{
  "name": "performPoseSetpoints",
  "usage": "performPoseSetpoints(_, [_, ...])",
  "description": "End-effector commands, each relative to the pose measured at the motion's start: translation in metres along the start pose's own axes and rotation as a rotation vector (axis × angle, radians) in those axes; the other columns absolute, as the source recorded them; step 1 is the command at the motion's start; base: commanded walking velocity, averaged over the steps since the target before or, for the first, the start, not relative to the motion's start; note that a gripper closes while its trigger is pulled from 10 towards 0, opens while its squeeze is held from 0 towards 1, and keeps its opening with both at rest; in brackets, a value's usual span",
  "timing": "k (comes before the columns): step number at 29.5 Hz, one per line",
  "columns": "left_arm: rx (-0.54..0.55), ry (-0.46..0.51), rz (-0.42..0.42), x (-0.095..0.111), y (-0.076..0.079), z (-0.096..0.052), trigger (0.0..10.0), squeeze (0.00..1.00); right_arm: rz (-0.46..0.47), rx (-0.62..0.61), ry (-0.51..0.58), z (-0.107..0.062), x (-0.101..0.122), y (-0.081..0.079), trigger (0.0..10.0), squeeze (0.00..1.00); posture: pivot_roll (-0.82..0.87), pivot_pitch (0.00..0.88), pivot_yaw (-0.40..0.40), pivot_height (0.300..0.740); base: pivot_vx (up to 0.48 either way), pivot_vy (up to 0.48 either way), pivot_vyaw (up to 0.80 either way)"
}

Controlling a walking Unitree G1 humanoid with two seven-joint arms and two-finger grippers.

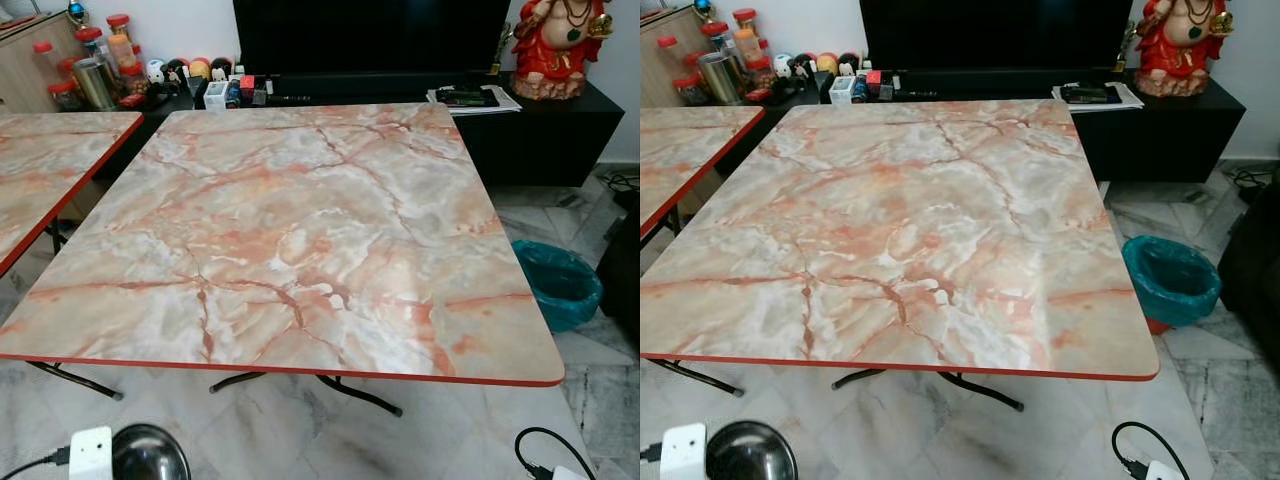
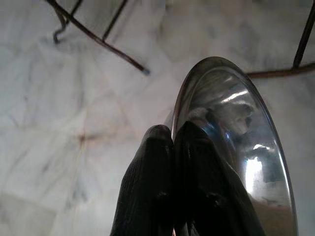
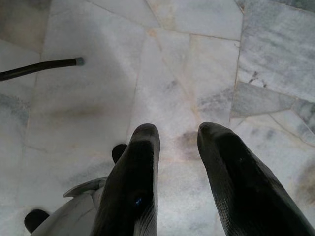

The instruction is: Setting the table

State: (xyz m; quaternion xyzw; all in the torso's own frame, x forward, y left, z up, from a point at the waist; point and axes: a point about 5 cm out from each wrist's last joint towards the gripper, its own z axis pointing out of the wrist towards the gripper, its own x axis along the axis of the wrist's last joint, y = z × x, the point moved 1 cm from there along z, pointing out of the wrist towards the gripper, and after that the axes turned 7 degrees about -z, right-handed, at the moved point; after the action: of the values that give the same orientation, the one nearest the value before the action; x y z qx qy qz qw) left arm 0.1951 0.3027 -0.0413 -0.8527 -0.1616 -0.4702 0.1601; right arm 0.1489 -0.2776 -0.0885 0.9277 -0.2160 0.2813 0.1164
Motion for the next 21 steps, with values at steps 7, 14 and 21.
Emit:
performPoseSetpoints(7, [-0.032, 0.139, -0.037, 0.011, -0.003, -0.021, 10.0, 0.0, -0.012, 0.005, -0.012, -0.001, -0.004, 0.002, 10.0, 0.0, 0.02, 0.076, 0.071, 0.74, 0.0, 0.0, 0.0])
performPoseSetpoints(14, [-0.051, 0.21, -0.032, 0.023, -0.005, -0.051, 10.0, 0.0, -0.017, 0.004, -0.013, -0.001, -0.004, 0.002, 10.0, 0.0, 0.03, 0.069, 0.071, 0.74, 0.0, 0.0, 0.0])
performPoseSetpoints(21, [-0.062, 0.364, -0.028, 0.06, -0.006, -0.083, 10.0, 0.0, -0.025, 0.004, -0.013, -0.001, -0.003, 0.004, 10.0, 0.0, 0.05, 0.07, 0.061, 0.74, 0.0, 0.0, 0.0])
